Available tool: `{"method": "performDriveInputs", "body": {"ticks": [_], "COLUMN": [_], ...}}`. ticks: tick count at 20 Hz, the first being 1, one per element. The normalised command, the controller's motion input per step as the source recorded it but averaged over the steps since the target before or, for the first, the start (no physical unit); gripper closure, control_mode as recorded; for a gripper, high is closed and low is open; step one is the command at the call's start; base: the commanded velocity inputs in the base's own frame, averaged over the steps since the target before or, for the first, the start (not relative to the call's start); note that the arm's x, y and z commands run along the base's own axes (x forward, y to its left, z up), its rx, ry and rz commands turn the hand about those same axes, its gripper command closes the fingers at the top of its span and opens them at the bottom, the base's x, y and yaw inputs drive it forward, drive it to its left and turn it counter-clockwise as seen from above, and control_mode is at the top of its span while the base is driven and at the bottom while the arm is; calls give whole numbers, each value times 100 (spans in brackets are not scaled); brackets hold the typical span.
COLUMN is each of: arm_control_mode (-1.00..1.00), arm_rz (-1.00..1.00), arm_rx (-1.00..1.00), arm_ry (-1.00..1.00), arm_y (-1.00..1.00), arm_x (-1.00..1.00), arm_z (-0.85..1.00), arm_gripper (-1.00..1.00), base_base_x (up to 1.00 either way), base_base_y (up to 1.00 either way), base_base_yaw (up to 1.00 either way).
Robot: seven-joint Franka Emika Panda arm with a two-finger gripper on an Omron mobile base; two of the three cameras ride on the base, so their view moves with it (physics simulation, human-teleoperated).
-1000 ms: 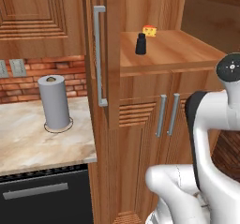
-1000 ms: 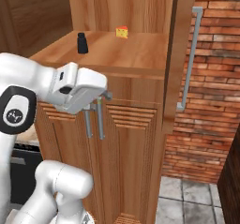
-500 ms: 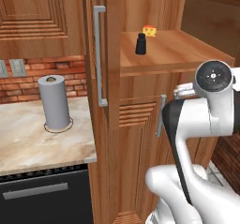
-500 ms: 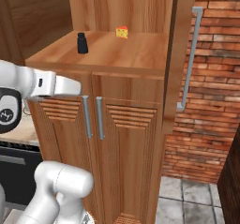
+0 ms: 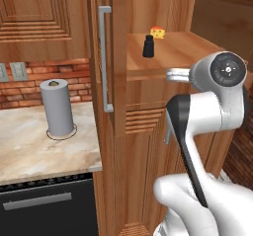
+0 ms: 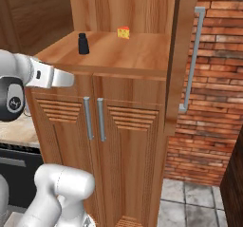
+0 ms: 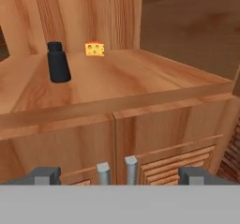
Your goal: The dining table condiment station is running low on shaker. Refill the condiment station by opening the cabinet and taking the shaker from the cabinet and placing it on the dining table.
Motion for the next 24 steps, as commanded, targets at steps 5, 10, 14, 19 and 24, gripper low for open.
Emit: {"method": "performDriveInputs", "body": {"ticks": [5, 10, 14, 19, 24], "arm_control_mode": [-100, -100, -100, -100, -100], "arm_rz": [2, 0, -1, 9, 24], "arm_rx": [10, 1, 0, 0, 0], "arm_ry": [-6, -1, 0, -6, -14], "arm_y": [0, 4, 2, 0, 2], "arm_x": [31, 37, 17, 7, 31], "arm_z": [25, 0, 0, 0, 0], "arm_gripper": [-100, -100, -100, -100, -100], "base_base_x": [0, 0, 0, 0, 0], "base_base_y": [0, 0, 0, 0, 0], "base_base_yaw": [0, 0, 0, 0, 0]}}
